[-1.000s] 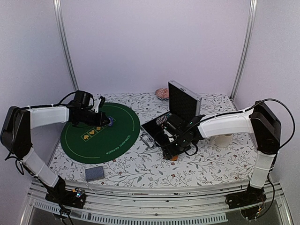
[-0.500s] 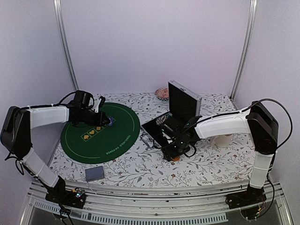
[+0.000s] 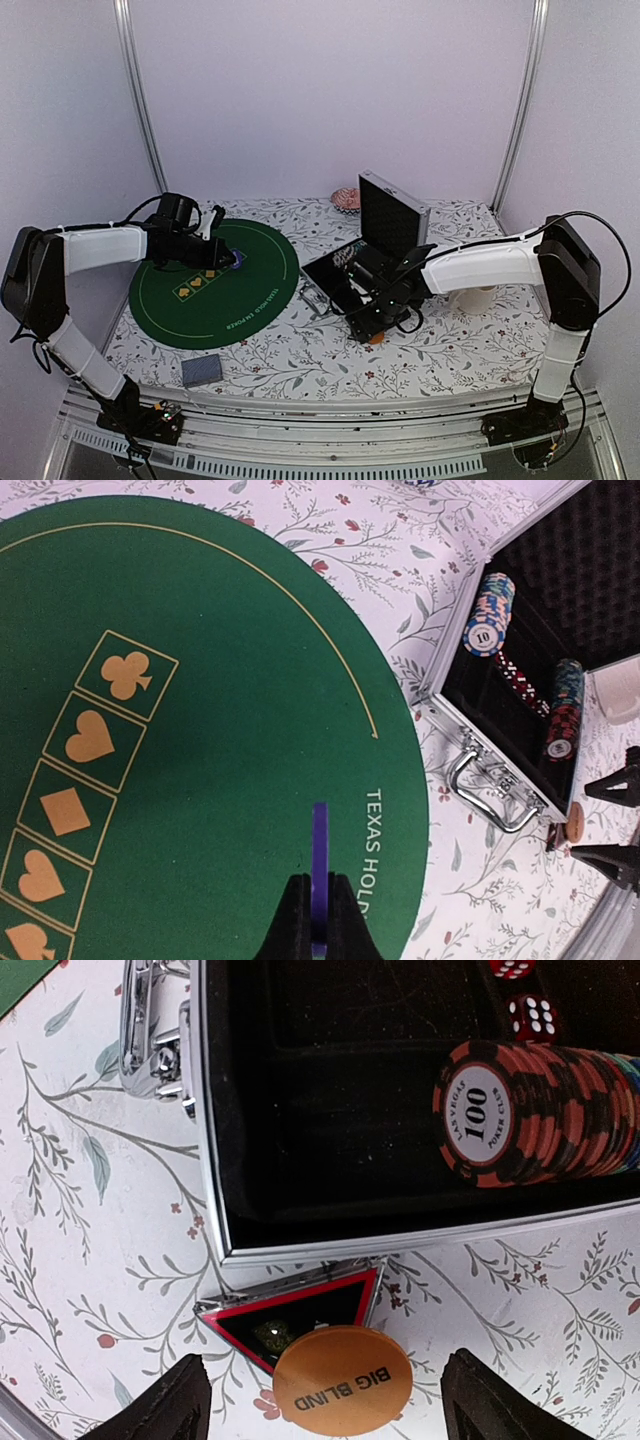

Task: Distribute texas hold em gaming equipment
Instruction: Pick up the big blind button from the center of the board.

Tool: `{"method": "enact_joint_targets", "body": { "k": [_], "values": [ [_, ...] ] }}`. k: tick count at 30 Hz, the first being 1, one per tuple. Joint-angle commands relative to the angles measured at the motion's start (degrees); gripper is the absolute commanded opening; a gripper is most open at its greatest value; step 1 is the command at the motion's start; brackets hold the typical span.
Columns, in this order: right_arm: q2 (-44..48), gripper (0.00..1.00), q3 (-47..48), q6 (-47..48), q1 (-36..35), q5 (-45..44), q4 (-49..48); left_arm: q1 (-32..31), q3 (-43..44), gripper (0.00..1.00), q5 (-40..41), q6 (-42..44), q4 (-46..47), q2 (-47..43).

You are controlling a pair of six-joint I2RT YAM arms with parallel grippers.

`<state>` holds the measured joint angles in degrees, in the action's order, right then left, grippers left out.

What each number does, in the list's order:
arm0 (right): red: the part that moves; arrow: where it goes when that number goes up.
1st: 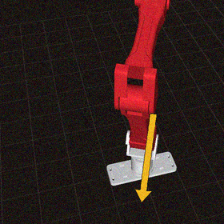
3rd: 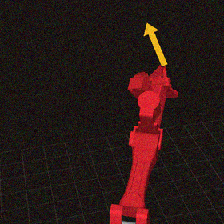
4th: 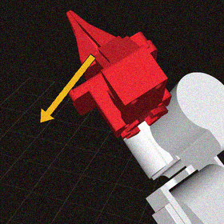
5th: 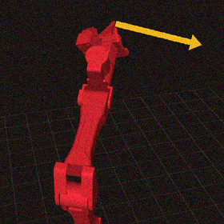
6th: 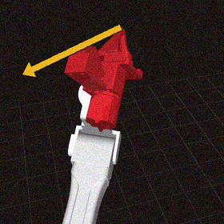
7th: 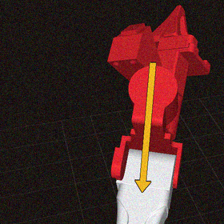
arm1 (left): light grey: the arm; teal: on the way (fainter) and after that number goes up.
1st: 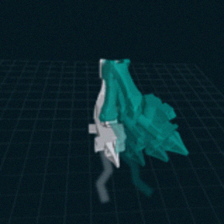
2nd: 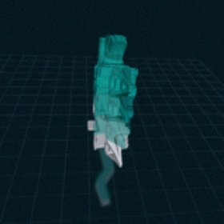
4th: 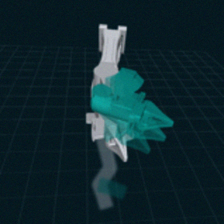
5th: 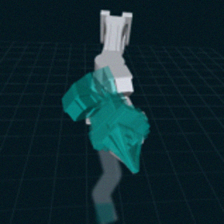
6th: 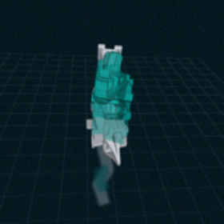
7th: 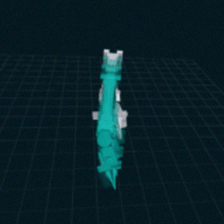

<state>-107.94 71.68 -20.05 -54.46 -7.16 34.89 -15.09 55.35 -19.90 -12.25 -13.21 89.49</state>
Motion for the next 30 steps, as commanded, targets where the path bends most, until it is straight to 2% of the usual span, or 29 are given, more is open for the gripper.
{"method": "enact_joint_targets", "body": {
  "k": [1, 9, 30],
  "values": [
    [2.71, 0.83, -1.95, 0.67, 0.96, 0.33, 0.58, 0.49, 1.51, 0.00, -0.58, 0.08, -0.51, -1.69],
    [2.89, 0.84, -5.26, 2.74, 1.63, 5.62, -1.28, 0.52, 1.51, 0.00, -0.67, 0.04, -0.62, -1.60],
    [-0.69, 0.65, -3.70, 5.01, 1.99, 4.58, -2.60, 0.49, 1.60, 0.00, -0.75, 0.12, -0.67, -1.73]
  ]
}}
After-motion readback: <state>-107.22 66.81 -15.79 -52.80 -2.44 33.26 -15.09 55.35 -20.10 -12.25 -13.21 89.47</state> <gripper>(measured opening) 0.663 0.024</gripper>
